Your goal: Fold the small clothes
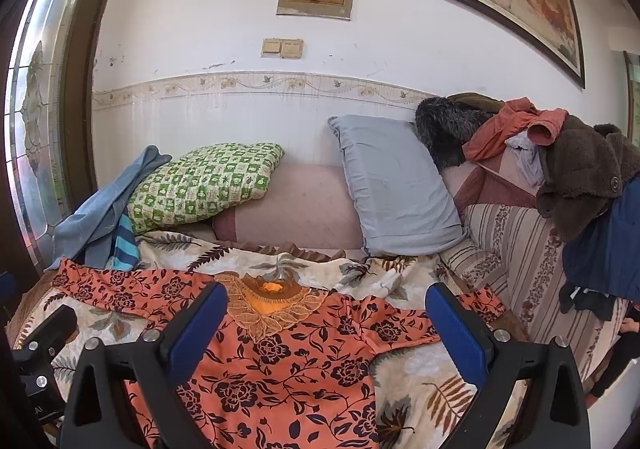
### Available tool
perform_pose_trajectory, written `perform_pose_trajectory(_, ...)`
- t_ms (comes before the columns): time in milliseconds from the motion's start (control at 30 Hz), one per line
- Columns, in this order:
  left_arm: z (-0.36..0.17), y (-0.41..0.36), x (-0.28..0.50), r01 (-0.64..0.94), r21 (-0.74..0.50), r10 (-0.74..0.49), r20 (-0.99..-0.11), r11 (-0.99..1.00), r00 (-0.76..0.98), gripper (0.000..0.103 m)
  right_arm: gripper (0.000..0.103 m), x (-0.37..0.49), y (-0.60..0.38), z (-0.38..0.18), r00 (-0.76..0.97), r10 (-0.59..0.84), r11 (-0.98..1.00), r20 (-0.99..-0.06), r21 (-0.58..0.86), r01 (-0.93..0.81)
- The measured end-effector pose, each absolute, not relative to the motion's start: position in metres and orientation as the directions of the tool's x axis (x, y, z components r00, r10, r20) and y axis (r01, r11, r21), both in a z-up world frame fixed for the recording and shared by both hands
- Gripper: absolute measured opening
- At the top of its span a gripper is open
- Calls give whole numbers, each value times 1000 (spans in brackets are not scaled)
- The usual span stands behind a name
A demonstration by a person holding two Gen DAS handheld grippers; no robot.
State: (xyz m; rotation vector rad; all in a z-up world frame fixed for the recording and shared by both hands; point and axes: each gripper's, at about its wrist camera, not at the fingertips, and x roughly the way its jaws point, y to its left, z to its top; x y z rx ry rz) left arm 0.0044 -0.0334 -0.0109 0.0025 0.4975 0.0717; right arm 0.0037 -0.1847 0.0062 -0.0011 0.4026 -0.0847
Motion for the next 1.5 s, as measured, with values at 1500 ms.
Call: perform_pose_trajectory(1500,-64,3,39,-191,76,199,-576,979,793,103,101,34,-211,-37,869,-69,996,-490,20,91)
